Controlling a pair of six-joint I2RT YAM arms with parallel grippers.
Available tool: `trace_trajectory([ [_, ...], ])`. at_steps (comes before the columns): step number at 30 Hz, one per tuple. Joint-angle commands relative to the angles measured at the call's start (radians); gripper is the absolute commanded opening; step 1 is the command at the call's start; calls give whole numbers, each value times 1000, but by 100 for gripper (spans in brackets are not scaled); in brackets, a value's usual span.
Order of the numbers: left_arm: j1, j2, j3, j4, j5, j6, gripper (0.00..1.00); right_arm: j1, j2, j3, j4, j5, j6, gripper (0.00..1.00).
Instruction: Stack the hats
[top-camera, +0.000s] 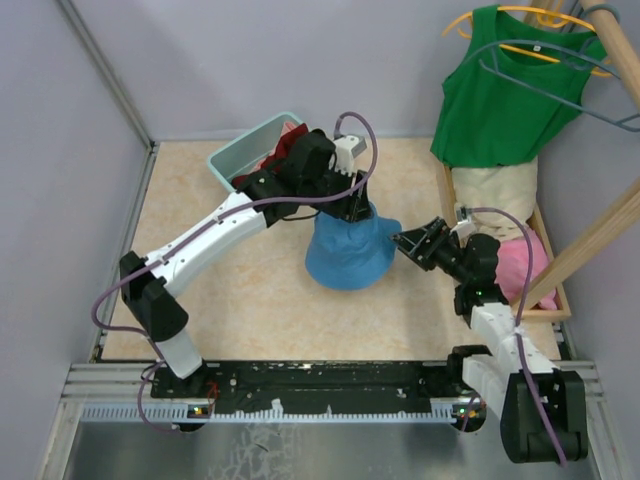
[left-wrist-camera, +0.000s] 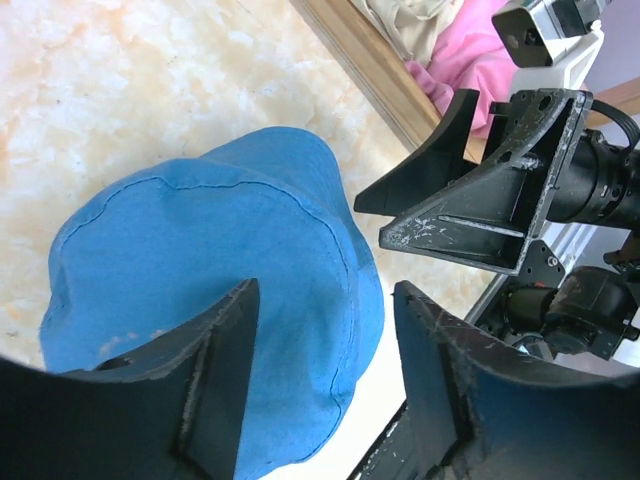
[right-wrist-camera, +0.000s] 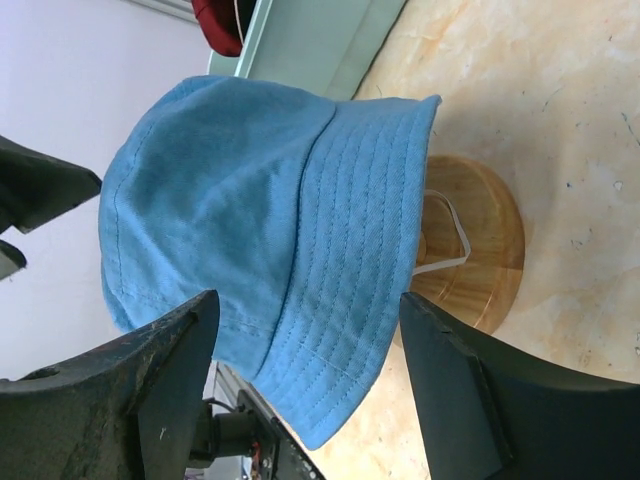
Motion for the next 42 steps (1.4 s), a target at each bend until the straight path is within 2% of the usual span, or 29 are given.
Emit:
trace_trajectory([
  [1, 4, -61, 49, -36, -55, 6, 65, -4, 22, -24, 147, -12, 30, 73],
  [4, 24, -92, 63, -56, -90, 9, 68, -4, 27, -29, 139, -9, 21, 73],
  [7, 57, -124, 59, -85, -140, 24, 71, -4, -30, 6, 28, 30, -32, 72],
  [9, 89, -146, 33, -96, -159, 35, 72, -4, -49, 23, -24, 45, -62, 72],
  [11, 135, -172, -14, -86, -137, 26, 72, -4, -18, 12, 0, 25, -60, 72],
  [19, 261, -271, -172, -15, -64, -4, 73, -4, 156, -144, 553, 3, 148, 70],
  [29, 312, -343, -327, 62, -33, -11, 74, -3, 418, -211, 1128, -9, 393, 55],
  [38, 334, -340, -369, 82, -14, -17, 74, 12, 565, -221, 1258, -24, 437, 48],
  [42, 339, -340, -373, 83, -11, -18, 74, 16, 659, -221, 1341, -24, 458, 33],
])
